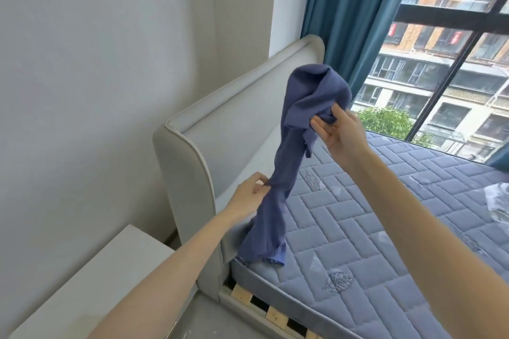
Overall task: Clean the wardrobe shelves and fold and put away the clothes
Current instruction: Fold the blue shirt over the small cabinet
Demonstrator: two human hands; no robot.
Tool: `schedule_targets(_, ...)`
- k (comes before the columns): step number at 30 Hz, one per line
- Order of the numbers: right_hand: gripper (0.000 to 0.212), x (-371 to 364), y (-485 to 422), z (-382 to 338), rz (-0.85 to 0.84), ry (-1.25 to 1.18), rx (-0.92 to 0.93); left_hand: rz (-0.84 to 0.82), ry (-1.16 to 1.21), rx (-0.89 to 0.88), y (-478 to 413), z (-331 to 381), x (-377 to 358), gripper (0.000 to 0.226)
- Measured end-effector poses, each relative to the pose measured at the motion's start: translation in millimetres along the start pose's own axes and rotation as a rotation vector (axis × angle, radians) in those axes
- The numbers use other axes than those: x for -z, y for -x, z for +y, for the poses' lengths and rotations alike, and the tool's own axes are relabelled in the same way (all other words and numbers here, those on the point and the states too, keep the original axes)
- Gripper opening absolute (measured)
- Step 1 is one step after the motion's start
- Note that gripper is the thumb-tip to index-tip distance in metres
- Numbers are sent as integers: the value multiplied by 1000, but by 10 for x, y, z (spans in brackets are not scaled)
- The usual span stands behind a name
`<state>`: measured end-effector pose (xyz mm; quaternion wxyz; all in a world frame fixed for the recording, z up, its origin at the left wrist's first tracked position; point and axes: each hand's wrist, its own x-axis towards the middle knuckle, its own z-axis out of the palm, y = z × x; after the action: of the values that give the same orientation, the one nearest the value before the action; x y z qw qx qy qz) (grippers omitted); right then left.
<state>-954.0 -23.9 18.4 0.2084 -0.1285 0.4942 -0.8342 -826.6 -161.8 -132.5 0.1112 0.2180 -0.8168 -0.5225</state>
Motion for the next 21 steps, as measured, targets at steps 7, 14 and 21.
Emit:
schedule_targets(7,11,817,-347,496,-7,701,-119,186,353,102,16,448,270,9)
schedule_targets(14,58,862,111,688,-765,994,-168,338,476,40,43,1100,148,11)
schedule_targets(21,24,733,124,737,-676,847,78,428,516,-103,363,1441,-20,17)
